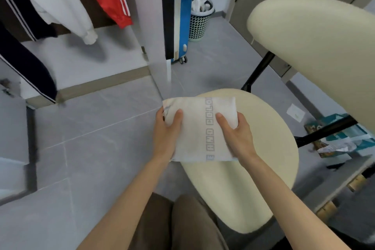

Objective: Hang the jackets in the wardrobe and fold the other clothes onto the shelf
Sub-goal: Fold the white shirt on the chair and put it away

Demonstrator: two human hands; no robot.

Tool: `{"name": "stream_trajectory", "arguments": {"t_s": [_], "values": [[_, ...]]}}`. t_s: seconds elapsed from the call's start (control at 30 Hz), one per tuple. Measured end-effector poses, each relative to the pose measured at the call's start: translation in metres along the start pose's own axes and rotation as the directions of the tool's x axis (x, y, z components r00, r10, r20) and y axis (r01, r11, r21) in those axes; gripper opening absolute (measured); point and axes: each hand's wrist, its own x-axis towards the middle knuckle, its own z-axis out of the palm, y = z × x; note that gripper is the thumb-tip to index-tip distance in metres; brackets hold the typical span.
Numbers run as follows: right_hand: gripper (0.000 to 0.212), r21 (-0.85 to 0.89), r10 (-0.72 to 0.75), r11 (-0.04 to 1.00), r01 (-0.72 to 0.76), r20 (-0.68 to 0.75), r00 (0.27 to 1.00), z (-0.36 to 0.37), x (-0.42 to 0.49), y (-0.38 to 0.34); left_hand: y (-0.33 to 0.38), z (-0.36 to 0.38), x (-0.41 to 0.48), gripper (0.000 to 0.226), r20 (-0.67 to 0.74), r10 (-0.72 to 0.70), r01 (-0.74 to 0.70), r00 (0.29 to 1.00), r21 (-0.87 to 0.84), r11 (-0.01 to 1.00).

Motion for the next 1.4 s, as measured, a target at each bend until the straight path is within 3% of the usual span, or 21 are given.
{"name": "stream_trajectory", "arguments": {"t_s": [0.1,0.33,0.5,0.63,0.8,0.9,1.23,1.4], "values": [[0.041,-0.004,-0.047,0.999,0.047,0.053,0.997,0.016,-0.012,-0.064,0.05,-0.042,-0.002,0.038,-0.068,0.016,-0.017,0.998,-0.013,1.0],[0.036,0.038,-0.122,0.993,0.116,0.236,0.964,0.037,-0.062,-0.257,0.207,-0.157,-0.032,0.039,-0.262,0.028,-0.045,0.965,-0.057,0.997],[0.021,0.172,-0.126,0.983,0.062,0.388,0.913,0.049,-0.093,-0.389,0.312,-0.231,-0.049,0.049,-0.363,0.093,-0.124,0.927,-0.063,0.99],[0.021,0.265,-0.159,0.964,0.031,0.474,0.866,0.058,-0.115,-0.499,0.406,-0.294,-0.052,0.041,-0.447,0.212,-0.25,0.869,-0.028,0.968],[0.016,0.412,-0.34,0.899,0.151,0.436,0.833,0.067,-0.136,-0.614,0.511,-0.355,-0.047,0.039,-0.433,0.369,-0.416,0.823,-0.015,0.909],[0.024,0.467,-0.429,0.855,0.226,0.392,0.814,0.071,-0.145,-0.669,0.564,-0.383,-0.044,0.036,-0.442,0.44,-0.486,0.781,0.011,0.874],[0.026,0.562,-0.539,0.783,0.266,0.4,0.741,0.091,-0.125,-0.814,0.702,-0.443,0.002,0.037,-0.465,0.562,-0.61,0.684,0.057,0.79],[0.027,0.616,-0.601,0.719,0.322,0.318,0.733,0.106,-0.075,-0.884,0.768,-0.446,0.063,0.035,-0.464,0.618,-0.668,0.634,0.074,0.741]]}}
